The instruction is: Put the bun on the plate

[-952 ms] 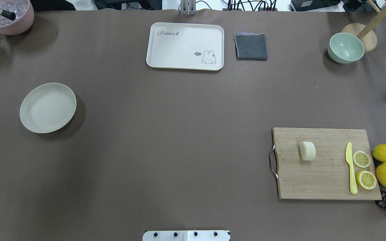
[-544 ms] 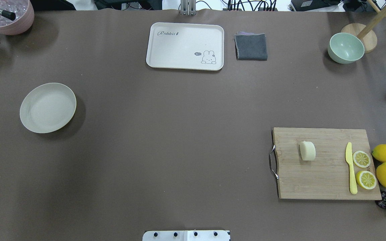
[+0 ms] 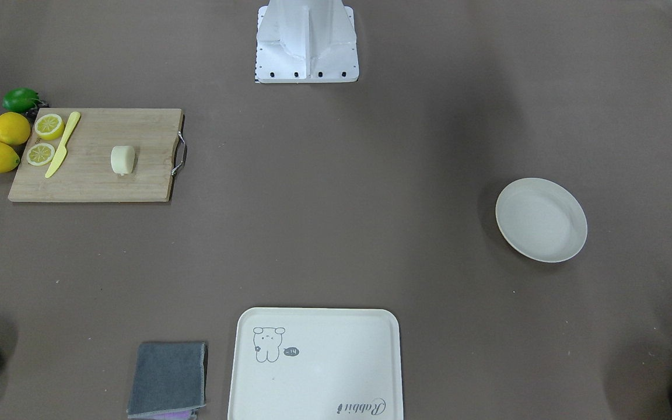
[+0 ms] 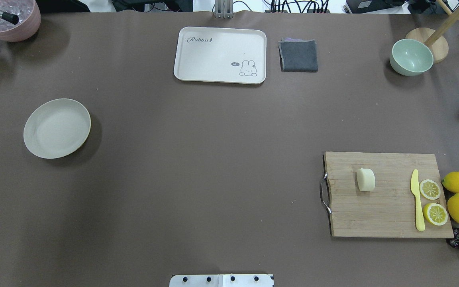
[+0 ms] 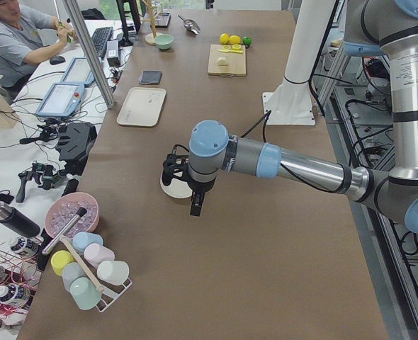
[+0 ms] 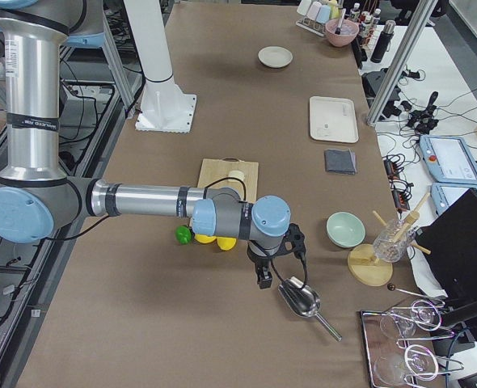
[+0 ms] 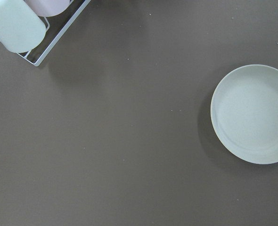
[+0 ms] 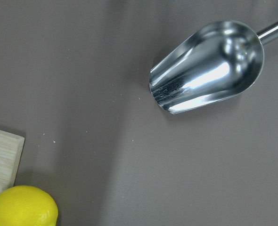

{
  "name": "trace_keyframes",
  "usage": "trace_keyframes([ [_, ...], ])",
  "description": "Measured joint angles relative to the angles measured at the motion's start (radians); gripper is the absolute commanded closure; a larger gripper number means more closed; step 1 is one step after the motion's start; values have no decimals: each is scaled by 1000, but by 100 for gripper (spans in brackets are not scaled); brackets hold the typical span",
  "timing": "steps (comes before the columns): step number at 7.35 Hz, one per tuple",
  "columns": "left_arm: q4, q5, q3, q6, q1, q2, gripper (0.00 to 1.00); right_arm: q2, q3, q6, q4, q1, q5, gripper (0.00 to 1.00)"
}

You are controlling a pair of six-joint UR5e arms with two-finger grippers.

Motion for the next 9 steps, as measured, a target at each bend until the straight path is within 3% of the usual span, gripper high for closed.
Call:
trace_keyframes([
  [5,-9,-44,-79,-42,-7,37,4,-22,27,-9,2,0,0,0],
  [9,-158,-123,-13,-153,61,22,6,-35,65,21,1,-2,63,0],
])
